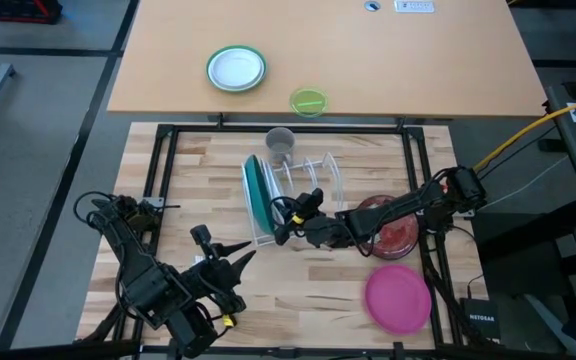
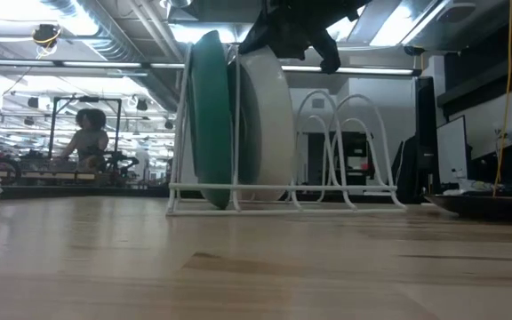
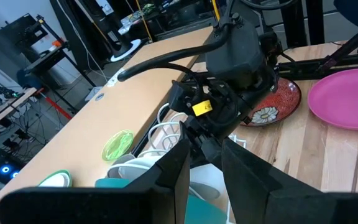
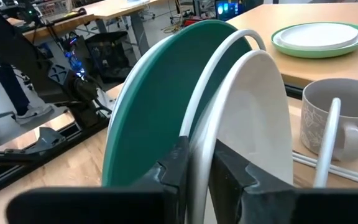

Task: Sort dishes
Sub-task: Put the white plate into the dish rack, then put the red plate into the dish rack

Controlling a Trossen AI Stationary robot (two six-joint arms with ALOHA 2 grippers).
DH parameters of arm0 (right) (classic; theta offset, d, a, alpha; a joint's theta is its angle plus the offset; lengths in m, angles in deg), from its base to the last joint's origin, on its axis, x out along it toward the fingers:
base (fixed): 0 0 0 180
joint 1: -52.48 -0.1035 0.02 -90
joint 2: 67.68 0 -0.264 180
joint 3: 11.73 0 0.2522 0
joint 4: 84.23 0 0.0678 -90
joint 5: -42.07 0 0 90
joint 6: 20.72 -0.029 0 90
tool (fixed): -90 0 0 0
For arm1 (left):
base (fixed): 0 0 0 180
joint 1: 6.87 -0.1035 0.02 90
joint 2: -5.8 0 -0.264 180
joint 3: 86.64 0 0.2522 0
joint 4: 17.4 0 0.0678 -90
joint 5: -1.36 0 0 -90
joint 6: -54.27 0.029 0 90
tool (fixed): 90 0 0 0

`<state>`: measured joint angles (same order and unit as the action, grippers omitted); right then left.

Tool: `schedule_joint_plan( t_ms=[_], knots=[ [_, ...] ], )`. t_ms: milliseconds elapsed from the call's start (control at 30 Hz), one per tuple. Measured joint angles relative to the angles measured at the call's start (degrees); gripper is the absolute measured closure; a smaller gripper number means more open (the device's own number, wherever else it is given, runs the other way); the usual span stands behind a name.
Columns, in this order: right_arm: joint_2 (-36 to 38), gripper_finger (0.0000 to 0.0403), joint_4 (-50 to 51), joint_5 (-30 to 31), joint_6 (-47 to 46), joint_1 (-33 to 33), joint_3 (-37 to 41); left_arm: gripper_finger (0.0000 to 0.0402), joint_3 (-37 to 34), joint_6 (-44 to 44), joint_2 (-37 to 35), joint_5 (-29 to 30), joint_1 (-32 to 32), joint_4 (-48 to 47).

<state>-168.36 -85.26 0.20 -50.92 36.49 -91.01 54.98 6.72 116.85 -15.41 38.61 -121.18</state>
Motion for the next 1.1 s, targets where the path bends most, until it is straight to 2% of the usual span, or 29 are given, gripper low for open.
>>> schedule_joint_plan(
  t_ms=[133,300,467,933,1100],
  knots=[
    [0.02,0.0336,-0.04,-3.89,0.41,0.75,-0.01,0.0318,0.0,0.0,0.0,0.0,0.0,0.0],
    [0.09,0.0285,-0.33,-10.65,0.42,1.88,-0.13,0.0318,0.0,-0.01,0.0,0.0,-0.01,0.0],
    [0.09,0.0246,-0.32,-12.26,0.46,2.14,-0.13,0.0318,0.0,0.0,0.0,-0.07,-0.02,0.0],
    [0.22,0.024,-0.13,-12.33,1.25,2.14,-0.11,0.0318,0.0,0.59,0.0,-2.81,-0.02,0.0],
    [0.9,0.0239,0.0,-13.72,9.1,2.1,-0.04,0.0318,0.0,0.65,0.0,-4.28,-0.02,0.0]
  ],
)
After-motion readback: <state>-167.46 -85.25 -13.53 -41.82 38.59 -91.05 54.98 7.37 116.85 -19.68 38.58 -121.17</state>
